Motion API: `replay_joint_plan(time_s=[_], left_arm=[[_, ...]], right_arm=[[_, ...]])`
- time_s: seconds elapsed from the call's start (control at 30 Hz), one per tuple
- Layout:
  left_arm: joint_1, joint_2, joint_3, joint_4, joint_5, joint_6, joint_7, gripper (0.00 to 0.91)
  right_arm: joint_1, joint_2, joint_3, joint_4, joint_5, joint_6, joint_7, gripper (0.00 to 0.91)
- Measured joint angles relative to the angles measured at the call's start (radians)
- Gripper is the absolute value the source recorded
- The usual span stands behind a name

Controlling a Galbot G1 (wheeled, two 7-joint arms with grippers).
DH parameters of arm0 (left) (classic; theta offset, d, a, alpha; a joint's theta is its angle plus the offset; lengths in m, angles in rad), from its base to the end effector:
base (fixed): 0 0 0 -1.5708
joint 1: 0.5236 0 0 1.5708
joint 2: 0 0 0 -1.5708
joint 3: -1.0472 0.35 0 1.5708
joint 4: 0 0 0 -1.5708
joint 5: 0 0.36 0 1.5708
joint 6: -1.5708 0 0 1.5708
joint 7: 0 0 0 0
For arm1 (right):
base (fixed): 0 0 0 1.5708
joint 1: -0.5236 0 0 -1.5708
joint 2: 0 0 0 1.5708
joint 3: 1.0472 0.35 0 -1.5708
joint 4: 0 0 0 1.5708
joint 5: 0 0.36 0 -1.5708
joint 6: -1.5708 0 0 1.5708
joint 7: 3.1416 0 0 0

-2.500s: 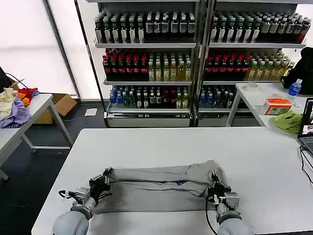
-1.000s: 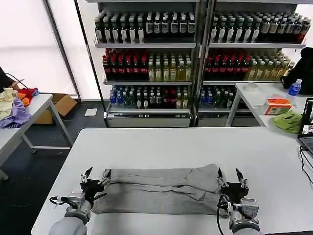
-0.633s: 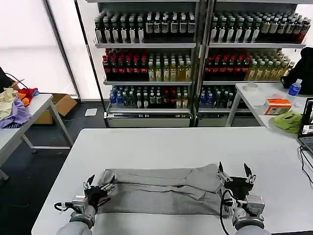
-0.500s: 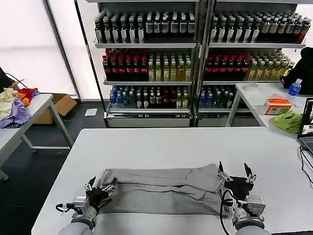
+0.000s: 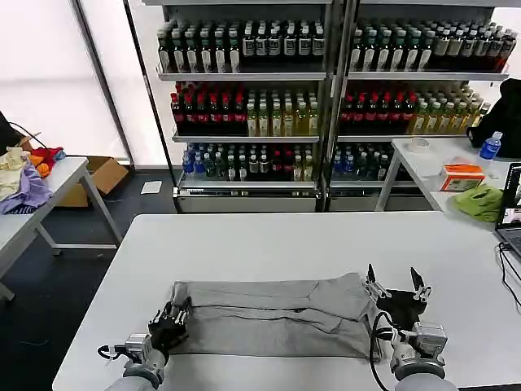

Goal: Fold and organize the clothes.

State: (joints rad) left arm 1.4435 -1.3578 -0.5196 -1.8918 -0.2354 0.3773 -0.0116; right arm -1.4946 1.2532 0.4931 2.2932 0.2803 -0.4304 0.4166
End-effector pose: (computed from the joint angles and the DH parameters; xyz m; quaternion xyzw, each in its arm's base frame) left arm 0.2258 0.0486 -0.3453 -0.0317 -0.9730 0.0104 0.2285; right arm 0.1962 -0.0271 -0.2150 -0.0891 -0.9914 0.0306 0.0912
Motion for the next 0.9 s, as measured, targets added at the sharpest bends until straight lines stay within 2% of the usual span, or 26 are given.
replay_joint_plan(time_s=[0.33,0.53,0.67,0.9], left_arm=[[-0.003,0.010,-0.026,0.018,-0.003,-0.028,0.008,0.000],[-0.019,0.044,-0.096,0.031,-0.023,-0.033,0.005,0.000],[-0.035,0.109,-0.183,0.048,-0.037,-0.040,0.009,0.000],[-0.067,0.276,-0.350,0.122,-0.045,-0.056,0.011,0.000]], right_arm=[[0.018,-0.004,0.001,0.003,0.004,-0.007,-0.001,0.907],[0.032,-0.005,-0.007,0.001,0.006,-0.015,-0.003,0.907],[0.044,-0.005,-0.014,-0.001,0.010,-0.022,-0.005,0.907],[0.062,-0.003,-0.020,-0.010,0.016,-0.025,-0.006,0.907]])
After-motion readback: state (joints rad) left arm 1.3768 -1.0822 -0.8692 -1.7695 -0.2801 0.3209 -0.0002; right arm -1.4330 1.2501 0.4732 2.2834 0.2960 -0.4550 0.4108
